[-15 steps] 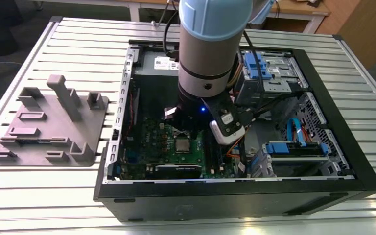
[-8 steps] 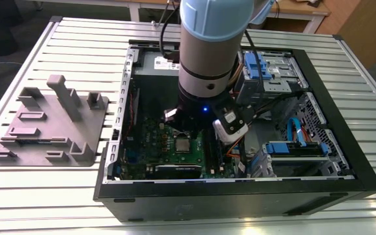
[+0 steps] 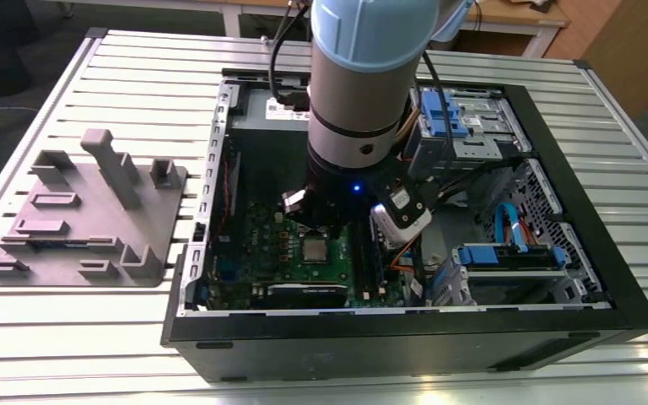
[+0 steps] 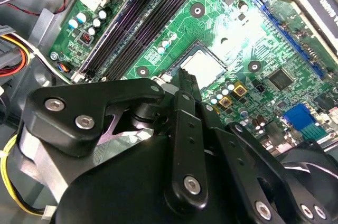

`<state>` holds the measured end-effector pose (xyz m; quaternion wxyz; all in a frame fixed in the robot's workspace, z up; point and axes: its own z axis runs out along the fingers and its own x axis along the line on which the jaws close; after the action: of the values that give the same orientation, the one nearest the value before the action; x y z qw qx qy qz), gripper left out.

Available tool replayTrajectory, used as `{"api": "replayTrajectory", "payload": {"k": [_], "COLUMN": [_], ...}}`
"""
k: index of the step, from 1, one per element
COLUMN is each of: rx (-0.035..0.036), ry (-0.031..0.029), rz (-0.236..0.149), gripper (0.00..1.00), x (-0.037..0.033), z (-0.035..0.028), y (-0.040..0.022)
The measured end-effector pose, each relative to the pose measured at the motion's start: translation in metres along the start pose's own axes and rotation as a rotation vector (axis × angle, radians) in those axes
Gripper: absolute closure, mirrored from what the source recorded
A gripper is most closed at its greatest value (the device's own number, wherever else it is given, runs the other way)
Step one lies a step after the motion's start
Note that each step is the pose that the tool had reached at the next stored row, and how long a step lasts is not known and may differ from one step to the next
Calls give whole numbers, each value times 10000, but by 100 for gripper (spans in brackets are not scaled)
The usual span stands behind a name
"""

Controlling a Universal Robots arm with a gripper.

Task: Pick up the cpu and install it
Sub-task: 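Close the cpu cover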

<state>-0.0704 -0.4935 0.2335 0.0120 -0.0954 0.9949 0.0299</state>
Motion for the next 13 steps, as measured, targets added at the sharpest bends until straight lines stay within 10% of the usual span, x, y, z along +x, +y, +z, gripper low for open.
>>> {"api": "replayTrajectory", "payload": {"k": [13], "rx": [-38], "ry": [-7], "rz": [0], "gripper": [89], "x": [-8], "z": [10], "y": [38]}}
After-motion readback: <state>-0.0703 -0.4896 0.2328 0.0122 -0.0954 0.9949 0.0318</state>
